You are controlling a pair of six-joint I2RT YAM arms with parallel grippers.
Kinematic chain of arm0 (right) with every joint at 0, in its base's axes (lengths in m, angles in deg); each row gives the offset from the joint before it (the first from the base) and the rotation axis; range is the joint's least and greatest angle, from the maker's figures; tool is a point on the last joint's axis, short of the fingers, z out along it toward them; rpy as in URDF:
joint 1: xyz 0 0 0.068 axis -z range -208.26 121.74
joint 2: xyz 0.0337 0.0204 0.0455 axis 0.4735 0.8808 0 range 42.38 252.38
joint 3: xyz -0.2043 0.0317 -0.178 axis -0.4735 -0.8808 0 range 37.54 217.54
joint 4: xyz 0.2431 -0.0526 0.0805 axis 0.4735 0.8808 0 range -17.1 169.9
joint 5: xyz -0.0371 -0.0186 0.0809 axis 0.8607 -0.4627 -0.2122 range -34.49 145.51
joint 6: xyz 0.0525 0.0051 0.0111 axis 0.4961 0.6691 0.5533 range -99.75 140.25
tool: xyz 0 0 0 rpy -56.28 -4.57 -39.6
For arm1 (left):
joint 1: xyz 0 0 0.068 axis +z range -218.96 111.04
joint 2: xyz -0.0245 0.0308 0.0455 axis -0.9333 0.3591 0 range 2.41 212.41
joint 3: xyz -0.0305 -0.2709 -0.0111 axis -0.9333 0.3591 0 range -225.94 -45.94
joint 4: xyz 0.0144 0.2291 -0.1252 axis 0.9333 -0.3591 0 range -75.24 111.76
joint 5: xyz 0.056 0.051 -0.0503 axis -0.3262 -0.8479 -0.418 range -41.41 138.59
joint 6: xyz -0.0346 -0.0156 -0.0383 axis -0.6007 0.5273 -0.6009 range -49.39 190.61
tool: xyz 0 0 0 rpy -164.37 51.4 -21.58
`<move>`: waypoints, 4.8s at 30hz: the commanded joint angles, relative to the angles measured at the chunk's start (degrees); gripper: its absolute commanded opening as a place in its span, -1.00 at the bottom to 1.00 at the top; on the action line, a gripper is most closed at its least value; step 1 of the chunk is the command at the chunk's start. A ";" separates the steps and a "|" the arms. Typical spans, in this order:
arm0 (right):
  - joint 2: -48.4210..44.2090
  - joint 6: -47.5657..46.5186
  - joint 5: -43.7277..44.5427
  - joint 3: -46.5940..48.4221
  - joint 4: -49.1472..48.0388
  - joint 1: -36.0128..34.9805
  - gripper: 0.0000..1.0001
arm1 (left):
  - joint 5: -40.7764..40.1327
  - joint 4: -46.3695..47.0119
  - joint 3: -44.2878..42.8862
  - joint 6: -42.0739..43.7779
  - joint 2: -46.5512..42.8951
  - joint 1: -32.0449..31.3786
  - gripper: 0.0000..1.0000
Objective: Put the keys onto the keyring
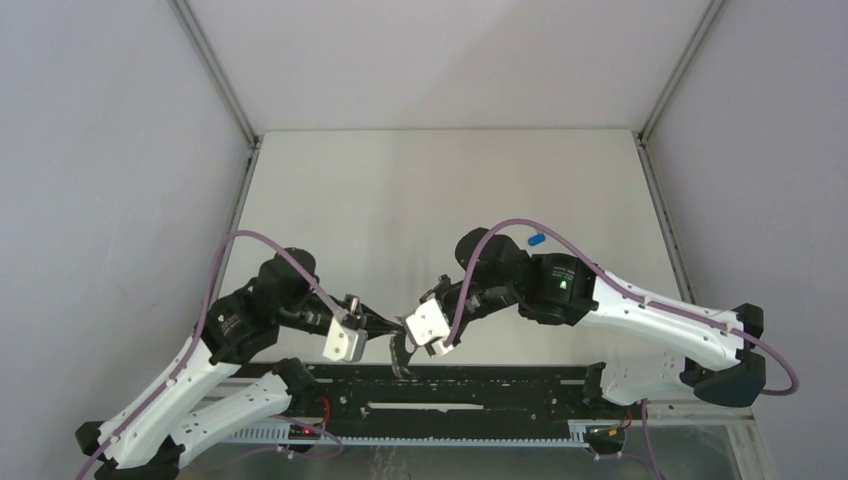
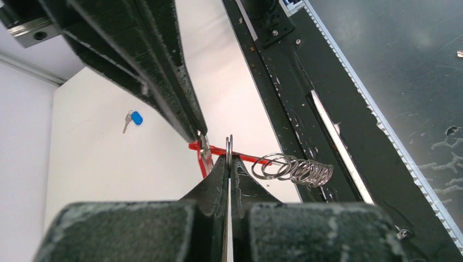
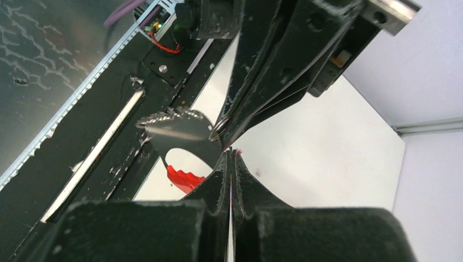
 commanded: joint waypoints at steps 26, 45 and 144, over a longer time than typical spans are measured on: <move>-2.11 -5.62 -3.64 -1.13 -1.48 -0.54 -1.00 | 0.91 3.62 -3.01 -3.74 0.82 -0.40 -0.99; -1.39 -6.24 -4.31 -1.07 -2.03 -0.79 -1.00 | 0.56 3.53 -2.86 -3.92 0.93 -0.42 -0.99; -4.90 -11.16 0.91 -1.64 1.22 -3.53 -1.00 | 4.15 8.36 -2.25 -26.15 2.72 0.65 -1.00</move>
